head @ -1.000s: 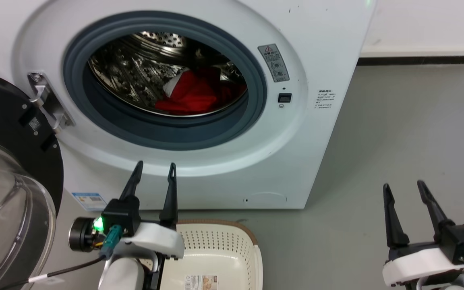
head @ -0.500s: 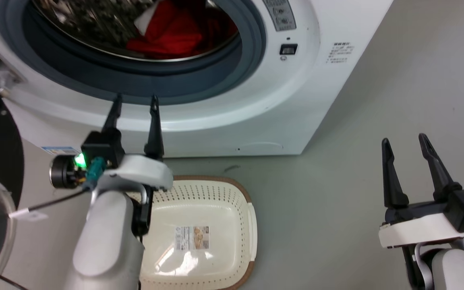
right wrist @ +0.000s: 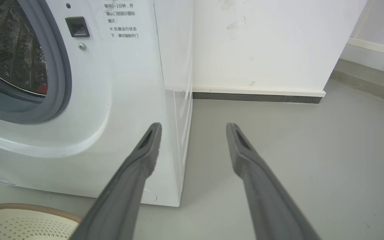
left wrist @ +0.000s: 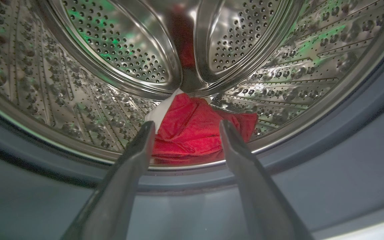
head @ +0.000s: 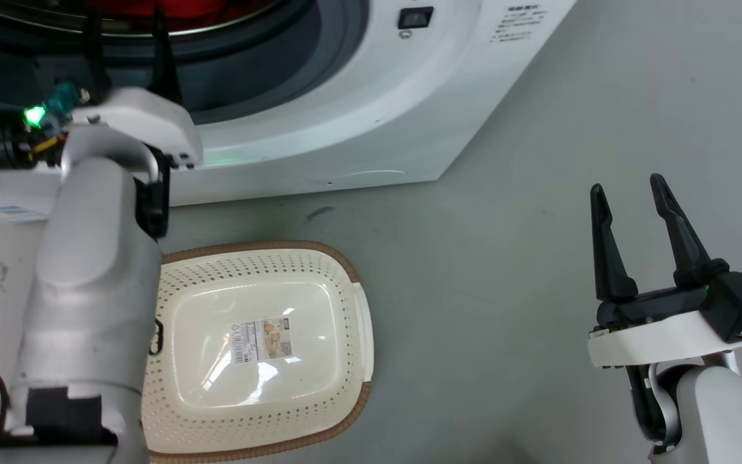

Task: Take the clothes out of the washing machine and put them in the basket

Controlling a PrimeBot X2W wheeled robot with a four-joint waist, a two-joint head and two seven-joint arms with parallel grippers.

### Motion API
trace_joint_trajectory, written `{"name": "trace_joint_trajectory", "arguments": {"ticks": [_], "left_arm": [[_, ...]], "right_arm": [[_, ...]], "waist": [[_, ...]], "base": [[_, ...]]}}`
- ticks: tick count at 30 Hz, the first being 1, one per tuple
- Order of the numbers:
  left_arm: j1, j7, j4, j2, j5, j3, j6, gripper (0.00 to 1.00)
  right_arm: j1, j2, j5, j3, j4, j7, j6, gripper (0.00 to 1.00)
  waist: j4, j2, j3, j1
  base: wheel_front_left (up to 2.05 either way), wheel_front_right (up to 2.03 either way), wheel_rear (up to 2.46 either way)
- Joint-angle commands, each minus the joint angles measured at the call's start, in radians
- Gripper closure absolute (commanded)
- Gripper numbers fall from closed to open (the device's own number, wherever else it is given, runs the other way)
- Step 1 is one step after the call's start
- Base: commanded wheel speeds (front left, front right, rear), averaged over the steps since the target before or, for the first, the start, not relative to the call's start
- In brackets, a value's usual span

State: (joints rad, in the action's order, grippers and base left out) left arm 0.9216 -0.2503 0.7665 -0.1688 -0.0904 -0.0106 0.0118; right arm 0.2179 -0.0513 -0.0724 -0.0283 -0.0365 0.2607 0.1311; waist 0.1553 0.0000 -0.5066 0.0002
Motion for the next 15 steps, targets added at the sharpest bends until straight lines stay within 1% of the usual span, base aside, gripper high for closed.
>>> {"name": "trace_joint_trajectory", "arguments": {"ticks": [1, 8, 15], "left_arm": [[0.032, 0.007, 0.021, -0.005, 0.007, -0.002, 0.001, 0.00], [0.242, 0.120, 0.193, -0.071, 0.011, -0.010, -0.013, 0.00], [0.401, 0.260, 0.318, -0.128, 0.027, -0.036, -0.030, 0.00]], "right_arm": [[0.017, 0.002, -0.007, -0.005, -0.001, 0.006, 0.000, 0.00], [0.045, 0.002, -0.050, -0.048, 0.000, 0.006, 0.000, 0.00], [0.071, 0.002, -0.090, -0.090, 0.001, 0.007, -0.001, 0.00]], "waist": [[0.028, 0.0000, -0.027, -0.0002], [0.084, 0.0000, -0.096, -0.0002], [0.134, 0.0000, -0.160, -0.0002]], "base": [[0.00, 0.00, 0.00], [0.00, 0.00, 0.00], [0.00, 0.00, 0.00]]}}
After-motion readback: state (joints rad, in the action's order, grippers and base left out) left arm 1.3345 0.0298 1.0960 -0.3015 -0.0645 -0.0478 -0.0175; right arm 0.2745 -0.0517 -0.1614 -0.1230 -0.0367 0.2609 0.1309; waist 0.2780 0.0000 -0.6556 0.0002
